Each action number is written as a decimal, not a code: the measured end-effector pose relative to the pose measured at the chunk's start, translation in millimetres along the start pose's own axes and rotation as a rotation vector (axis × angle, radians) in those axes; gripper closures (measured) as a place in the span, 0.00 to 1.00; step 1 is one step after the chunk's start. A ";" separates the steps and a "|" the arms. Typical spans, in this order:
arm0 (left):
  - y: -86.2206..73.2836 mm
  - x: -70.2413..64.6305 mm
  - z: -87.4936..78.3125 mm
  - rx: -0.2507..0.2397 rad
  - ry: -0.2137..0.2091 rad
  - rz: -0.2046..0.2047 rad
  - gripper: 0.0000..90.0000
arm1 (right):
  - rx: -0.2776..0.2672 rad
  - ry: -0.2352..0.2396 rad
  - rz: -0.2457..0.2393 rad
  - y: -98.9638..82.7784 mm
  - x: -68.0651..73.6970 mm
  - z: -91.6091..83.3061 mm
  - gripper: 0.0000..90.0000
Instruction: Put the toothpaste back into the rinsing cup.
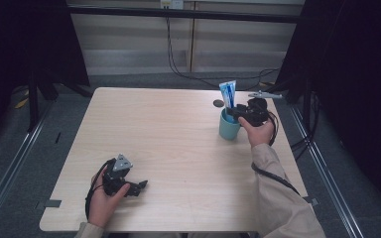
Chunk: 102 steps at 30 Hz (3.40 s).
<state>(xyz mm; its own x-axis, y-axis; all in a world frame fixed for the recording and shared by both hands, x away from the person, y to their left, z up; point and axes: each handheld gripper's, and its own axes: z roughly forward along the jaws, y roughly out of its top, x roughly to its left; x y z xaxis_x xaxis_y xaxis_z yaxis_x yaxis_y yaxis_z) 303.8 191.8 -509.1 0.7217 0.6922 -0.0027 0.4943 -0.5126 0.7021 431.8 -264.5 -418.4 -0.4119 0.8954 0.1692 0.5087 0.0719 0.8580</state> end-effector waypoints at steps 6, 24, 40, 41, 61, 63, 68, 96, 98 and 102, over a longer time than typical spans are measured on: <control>0.0 -0.2 0.0 0.000 0.002 0.000 0.06 | 0.006 0.007 0.006 0.6 1.4 -4.8 0.46; -0.1 -0.7 0.4 -0.003 0.000 -0.005 0.06 | 0.032 0.017 0.009 -4.2 -0.4 -11.8 0.40; 0.0 -0.7 0.4 -0.002 0.000 -0.005 0.06 | 0.042 0.048 -0.033 -1.9 14.8 -26.3 0.32; -0.1 -0.7 0.4 -0.003 0.000 -0.005 0.06 | 0.043 0.046 -0.036 -1.9 16.2 -27.4 0.32; 0.0 -0.7 0.4 -0.002 0.000 -0.005 0.06 | 0.086 0.073 -0.079 -10.6 32.2 -38.8 0.26; -0.1 -0.7 0.4 -0.002 0.000 -0.005 0.06 | 0.087 0.076 -0.081 -11.6 33.5 -39.9 0.25; 0.0 -0.7 0.4 -0.003 0.000 -0.005 0.06 | 0.093 0.084 -0.092 -14.0 36.5 -41.8 0.24; 1.7 -1.8 2.5 0.007 -0.011 -0.009 0.02 | 0.151 0.154 -0.164 -26.3 54.7 -51.8 0.19; 1.9 -2.0 3.2 0.003 -0.009 -0.009 0.02 | 0.155 0.153 -0.168 -27.8 54.9 -52.8 0.19; 2.4 -2.3 4.3 0.004 -0.014 -0.003 0.01 | 0.160 0.156 -0.175 -29.5 57.0 -55.0 0.19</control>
<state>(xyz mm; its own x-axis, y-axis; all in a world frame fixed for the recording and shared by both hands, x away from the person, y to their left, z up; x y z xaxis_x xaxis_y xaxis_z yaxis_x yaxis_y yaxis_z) 305.5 186.9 -510.5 0.7269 0.6866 -0.0154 0.4989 -0.5125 0.6989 351.7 -239.7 -407.4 -0.6089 0.7857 0.1087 0.5277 0.2989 0.7951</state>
